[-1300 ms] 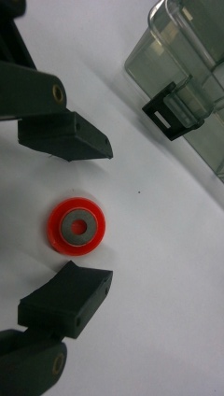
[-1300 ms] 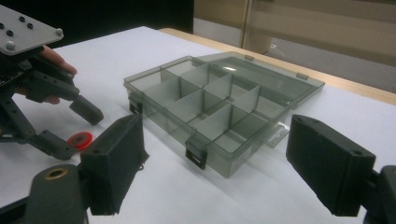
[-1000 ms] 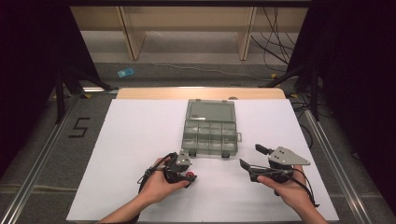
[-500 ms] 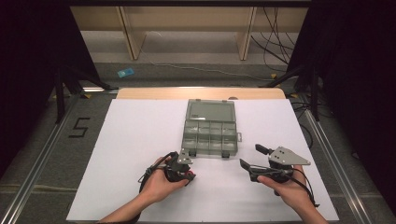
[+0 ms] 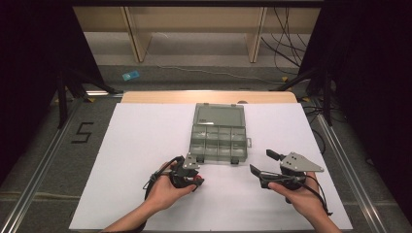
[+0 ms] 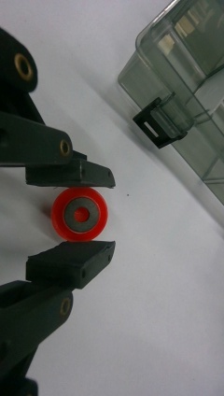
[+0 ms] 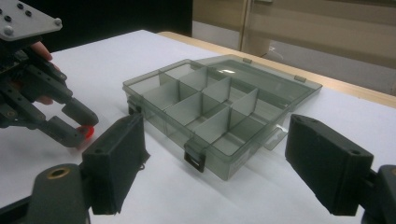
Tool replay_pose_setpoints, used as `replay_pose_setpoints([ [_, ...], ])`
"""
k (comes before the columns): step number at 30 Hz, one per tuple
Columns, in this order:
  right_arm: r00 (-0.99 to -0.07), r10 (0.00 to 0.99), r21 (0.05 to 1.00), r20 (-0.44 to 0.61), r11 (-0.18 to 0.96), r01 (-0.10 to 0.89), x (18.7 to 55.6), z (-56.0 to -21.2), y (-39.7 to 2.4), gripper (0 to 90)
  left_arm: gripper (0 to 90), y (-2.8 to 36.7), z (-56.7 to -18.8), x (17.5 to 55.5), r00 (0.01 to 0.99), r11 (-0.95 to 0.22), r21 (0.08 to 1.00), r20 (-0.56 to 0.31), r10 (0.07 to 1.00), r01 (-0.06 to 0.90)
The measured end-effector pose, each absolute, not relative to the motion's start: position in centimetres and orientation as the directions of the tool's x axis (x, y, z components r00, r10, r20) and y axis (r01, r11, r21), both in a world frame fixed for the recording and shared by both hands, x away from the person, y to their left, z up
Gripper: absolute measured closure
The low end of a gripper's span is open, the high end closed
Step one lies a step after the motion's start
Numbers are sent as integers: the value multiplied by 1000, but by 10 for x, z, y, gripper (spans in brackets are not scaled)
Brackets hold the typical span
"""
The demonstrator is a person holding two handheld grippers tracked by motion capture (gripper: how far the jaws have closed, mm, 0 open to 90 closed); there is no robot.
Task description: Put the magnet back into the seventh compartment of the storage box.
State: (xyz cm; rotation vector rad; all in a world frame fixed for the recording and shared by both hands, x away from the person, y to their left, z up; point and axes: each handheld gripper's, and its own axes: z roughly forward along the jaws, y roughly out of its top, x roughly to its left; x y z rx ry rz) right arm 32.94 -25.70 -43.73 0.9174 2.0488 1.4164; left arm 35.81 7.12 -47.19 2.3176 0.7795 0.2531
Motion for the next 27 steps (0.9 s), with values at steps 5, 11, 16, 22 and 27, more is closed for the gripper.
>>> replay_pose_setpoints([
  [5,-654,757,940,-14,234,250,330,-438,-257,211,630,71,-468,359,797,-574,670,-44,602,471],
  [11,-651,759,941,-20,235,244,330,-438,-258,211,630,72,-462,361,796,-556,692,-44,604,461],
  [16,-651,759,940,-14,231,250,330,-437,-257,211,630,68,-456,362,795,-550,710,-24,606,441],
  [22,-649,760,933,-22,248,260,329,-436,-259,211,630,66,-452,362,794,-548,719,-10,607,428],
  [27,-650,760,932,-19,248,263,329,-436,-259,211,631,67,-447,364,791,-534,731,-12,612,424],
])
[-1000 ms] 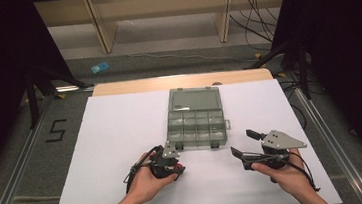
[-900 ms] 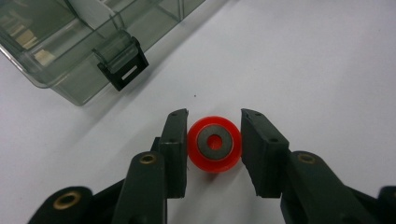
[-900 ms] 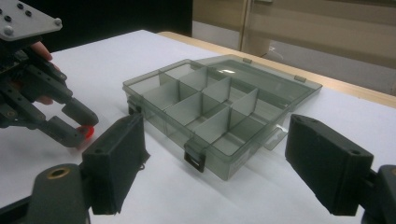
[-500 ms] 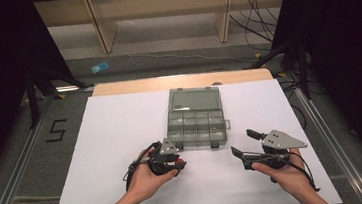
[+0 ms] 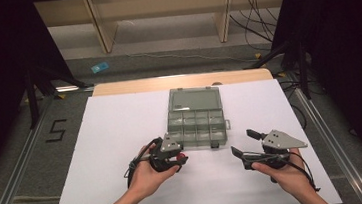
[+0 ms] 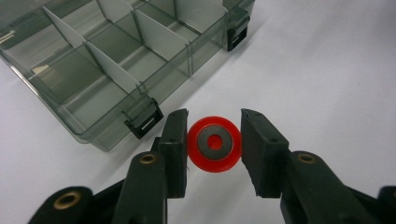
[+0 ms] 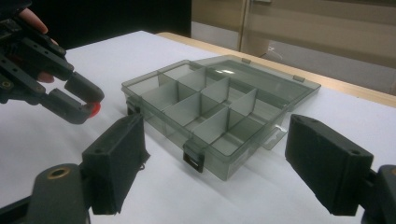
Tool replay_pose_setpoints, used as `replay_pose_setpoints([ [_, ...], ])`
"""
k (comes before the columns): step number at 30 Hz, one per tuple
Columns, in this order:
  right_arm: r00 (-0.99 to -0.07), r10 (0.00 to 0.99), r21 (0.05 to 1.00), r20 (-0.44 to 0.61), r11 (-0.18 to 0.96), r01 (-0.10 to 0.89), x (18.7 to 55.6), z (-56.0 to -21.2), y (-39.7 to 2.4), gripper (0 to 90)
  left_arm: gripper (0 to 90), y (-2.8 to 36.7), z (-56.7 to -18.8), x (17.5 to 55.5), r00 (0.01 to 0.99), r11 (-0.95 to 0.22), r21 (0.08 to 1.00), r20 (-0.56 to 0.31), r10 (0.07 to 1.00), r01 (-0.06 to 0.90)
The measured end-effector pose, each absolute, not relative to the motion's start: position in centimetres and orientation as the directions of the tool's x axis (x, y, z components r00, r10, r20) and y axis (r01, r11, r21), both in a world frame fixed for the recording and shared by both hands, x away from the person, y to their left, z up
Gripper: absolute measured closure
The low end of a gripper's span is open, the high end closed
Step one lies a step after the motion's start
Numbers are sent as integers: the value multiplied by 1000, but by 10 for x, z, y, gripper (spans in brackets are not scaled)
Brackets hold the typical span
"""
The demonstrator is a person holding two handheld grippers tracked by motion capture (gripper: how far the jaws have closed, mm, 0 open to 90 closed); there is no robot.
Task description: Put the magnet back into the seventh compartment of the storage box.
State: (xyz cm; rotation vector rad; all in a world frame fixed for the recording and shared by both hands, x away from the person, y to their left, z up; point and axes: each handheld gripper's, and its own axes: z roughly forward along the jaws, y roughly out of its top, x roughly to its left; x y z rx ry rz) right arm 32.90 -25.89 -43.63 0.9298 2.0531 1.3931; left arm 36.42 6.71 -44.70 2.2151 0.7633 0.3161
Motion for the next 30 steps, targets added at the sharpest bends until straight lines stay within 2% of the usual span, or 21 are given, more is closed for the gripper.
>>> replay_pose_setpoints([
  [30,-656,755,943,-6,222,248,330,-438,-257,215,631,63,-433,374,778,-504,765,5,628,402],
])
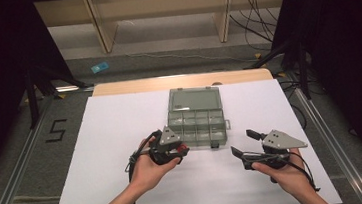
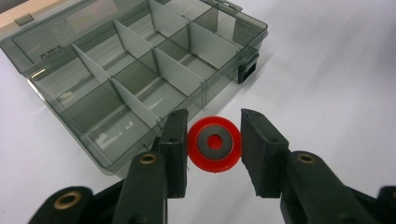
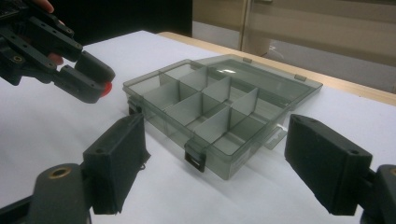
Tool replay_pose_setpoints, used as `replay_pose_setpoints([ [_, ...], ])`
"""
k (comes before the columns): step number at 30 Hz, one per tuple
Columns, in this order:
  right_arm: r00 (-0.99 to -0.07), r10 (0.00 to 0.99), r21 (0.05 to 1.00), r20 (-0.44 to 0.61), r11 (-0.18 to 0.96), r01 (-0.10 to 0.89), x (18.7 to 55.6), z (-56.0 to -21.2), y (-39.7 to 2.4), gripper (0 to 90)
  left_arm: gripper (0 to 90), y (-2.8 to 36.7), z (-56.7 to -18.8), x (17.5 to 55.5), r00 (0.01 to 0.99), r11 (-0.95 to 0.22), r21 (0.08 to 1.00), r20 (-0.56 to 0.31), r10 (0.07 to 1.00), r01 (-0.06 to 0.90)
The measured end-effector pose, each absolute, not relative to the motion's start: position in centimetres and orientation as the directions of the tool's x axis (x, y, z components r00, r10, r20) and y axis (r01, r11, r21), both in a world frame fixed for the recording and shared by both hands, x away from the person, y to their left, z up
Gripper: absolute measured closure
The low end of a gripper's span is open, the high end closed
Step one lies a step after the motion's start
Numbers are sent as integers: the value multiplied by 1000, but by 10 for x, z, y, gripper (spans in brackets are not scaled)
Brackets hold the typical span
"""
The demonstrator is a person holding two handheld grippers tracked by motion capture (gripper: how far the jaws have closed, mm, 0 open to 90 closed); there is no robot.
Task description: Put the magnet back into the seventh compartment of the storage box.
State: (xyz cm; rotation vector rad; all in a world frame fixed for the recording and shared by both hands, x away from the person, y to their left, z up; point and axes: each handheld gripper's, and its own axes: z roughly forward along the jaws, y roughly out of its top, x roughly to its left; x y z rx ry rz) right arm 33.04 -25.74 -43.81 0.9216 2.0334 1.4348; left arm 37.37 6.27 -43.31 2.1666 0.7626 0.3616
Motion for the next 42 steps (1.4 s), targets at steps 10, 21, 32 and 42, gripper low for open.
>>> replay_pose_setpoints([
  [10,-656,755,944,-10,223,242,331,-438,-258,215,631,51,-429,379,786,-495,780,5,618,384],
  [21,-656,754,945,-12,224,240,330,-438,-257,215,632,45,-428,383,785,-488,785,4,620,381],
  [32,-656,755,943,-3,220,248,330,-438,-257,215,632,39,-428,386,784,-495,783,15,620,376],
  [42,-657,754,940,16,213,267,329,-438,-257,215,632,35,-427,390,794,-499,787,19,608,363],
])
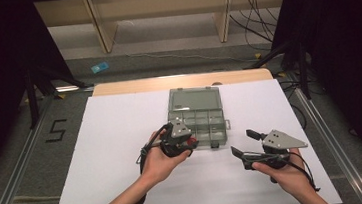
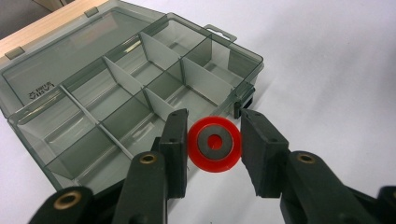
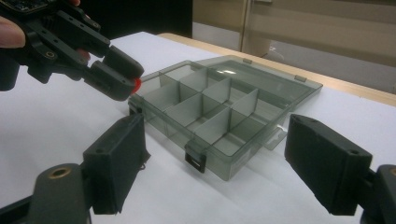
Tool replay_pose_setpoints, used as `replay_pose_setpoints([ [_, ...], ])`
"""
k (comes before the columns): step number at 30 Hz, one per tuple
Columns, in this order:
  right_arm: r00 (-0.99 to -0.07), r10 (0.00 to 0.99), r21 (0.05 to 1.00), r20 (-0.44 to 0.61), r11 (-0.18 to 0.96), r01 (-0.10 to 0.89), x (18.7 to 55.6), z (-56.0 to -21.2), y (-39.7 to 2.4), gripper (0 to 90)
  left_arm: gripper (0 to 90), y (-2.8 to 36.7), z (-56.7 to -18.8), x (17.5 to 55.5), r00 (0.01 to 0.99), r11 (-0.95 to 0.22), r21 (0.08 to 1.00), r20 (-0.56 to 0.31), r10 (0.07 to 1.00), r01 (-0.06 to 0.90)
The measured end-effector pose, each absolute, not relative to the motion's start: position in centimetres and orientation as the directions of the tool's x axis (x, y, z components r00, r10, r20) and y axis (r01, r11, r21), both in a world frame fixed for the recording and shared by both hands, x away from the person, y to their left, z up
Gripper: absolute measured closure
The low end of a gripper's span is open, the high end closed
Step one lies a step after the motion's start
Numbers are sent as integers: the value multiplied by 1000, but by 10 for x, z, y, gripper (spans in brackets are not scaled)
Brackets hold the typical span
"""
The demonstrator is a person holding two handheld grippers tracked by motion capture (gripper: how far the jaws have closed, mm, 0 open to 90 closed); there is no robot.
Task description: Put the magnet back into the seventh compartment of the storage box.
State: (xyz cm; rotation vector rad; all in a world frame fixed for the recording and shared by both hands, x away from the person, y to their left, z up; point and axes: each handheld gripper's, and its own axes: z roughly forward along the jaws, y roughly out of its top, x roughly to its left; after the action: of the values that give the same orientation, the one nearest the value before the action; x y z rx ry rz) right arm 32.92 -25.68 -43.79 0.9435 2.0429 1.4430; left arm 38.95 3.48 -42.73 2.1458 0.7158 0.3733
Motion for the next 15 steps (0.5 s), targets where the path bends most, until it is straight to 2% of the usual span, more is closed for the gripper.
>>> replay_pose_setpoints([
  [1,-656,754,945,-8,221,242,331,-438,-258,215,632,34,-427,389,791,-499,785,18,612,368],
  [3,-657,754,940,18,212,269,329,-438,-257,216,632,33,-427,391,791,-497,786,18,612,367],
  [15,-653,757,938,13,218,270,329,-438,-257,216,632,28,-426,395,792,-492,789,11,611,368],
])
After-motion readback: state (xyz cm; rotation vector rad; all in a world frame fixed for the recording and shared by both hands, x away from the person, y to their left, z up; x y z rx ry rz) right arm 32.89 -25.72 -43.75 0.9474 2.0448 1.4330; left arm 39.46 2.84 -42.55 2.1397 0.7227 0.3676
